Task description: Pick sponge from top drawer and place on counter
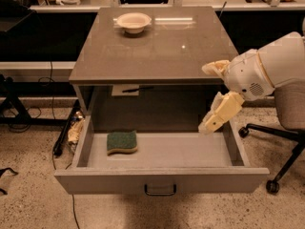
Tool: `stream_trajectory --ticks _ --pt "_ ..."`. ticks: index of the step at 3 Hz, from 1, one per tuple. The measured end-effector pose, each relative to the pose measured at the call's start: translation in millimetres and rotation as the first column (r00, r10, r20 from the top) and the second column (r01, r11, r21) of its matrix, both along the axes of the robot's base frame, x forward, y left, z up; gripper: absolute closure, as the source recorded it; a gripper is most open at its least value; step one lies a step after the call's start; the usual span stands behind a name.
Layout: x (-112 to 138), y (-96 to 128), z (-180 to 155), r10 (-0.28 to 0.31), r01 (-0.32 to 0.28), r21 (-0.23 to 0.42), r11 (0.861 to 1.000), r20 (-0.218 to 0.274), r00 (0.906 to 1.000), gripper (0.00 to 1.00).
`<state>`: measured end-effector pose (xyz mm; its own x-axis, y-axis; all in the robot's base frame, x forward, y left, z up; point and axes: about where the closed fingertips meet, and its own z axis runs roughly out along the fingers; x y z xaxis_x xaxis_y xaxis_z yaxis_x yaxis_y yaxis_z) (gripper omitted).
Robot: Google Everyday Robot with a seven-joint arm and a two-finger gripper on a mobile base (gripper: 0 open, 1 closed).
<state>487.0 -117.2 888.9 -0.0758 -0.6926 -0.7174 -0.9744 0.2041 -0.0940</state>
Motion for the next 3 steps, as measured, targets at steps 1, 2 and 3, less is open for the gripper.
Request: stream_trajectory --ticks 1,2,3 --pt "2 2 -18 -0.002 0.002 0.017 1.000 -0.001 1.0000 0.00" --pt "13 13 -54 0.017 -0.017 0.071 0.997 -0.007 0.9998 0.00" --pt "52 71 -133 0.092 -0.088 0.139 0.986 -0.022 0.9955 0.00"
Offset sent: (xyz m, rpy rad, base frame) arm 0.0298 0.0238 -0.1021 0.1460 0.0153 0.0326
